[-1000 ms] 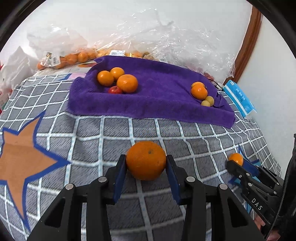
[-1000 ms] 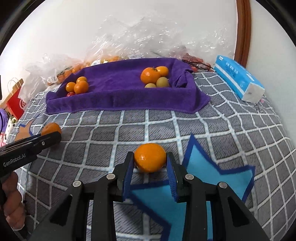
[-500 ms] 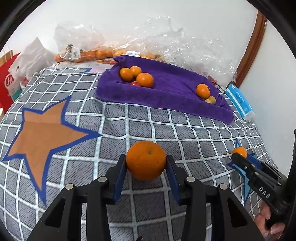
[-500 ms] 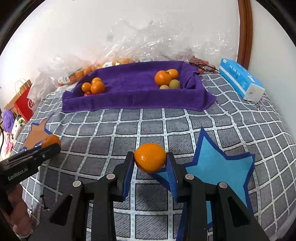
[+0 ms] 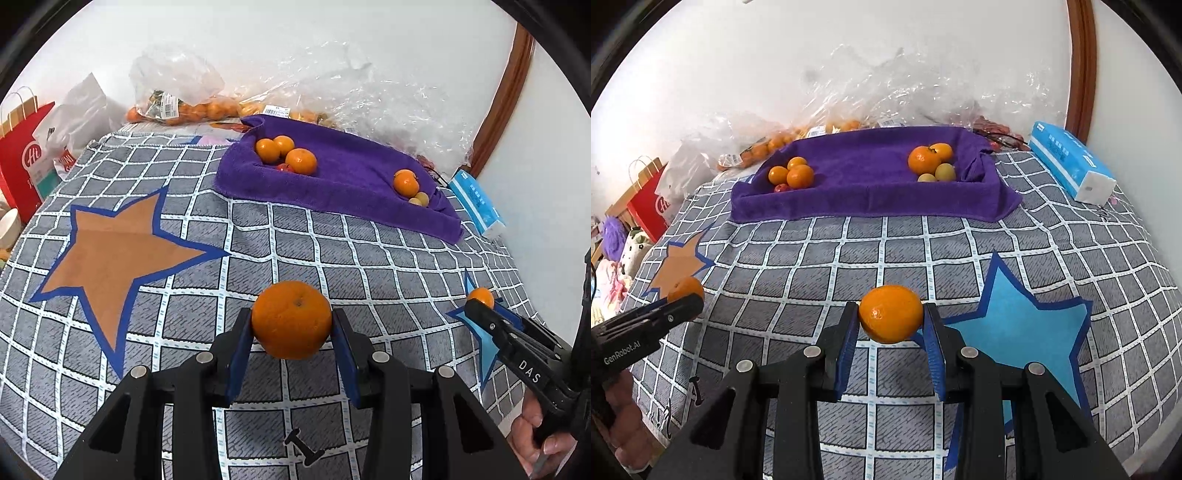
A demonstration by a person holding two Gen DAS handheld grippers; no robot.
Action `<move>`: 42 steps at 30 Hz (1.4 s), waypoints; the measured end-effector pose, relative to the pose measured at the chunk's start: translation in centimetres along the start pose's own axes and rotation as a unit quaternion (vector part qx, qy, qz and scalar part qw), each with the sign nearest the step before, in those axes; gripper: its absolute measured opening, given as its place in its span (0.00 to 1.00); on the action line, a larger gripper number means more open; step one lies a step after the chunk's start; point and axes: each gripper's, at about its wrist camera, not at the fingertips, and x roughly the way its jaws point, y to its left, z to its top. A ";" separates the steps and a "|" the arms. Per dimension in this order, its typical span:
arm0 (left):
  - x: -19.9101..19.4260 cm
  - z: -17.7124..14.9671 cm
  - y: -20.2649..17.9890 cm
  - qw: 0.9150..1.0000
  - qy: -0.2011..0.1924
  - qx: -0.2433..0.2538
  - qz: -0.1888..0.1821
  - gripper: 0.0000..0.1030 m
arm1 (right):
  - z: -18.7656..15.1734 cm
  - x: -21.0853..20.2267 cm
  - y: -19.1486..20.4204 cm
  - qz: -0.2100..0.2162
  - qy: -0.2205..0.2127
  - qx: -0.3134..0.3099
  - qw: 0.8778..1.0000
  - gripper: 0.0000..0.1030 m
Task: Organize fruits
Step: 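Lift both held oranges and carry them toward the purple towel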
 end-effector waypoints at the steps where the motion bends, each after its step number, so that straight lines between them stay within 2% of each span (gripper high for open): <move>1: -0.2 0.1 0.0 1.000 -0.001 0.001 0.000 0.39 | 0.0 -0.1 0.0 -0.001 0.000 -0.001 1.000 0.34; 9: -1.1 0.6 -0.1 1.000 -0.001 0.001 -0.005 0.39 | 0.4 -1.7 0.1 0.000 -0.006 -0.002 1.000 0.34; 28: -4.7 3.7 0.9 0.999 -0.032 -0.014 -0.001 0.39 | 3.0 -3.7 0.9 0.001 -0.021 -0.017 1.000 0.34; 42: -7.1 5.9 -0.8 0.998 -0.058 0.004 -0.008 0.39 | 5.5 -5.9 0.7 -0.002 -0.049 -0.016 0.999 0.34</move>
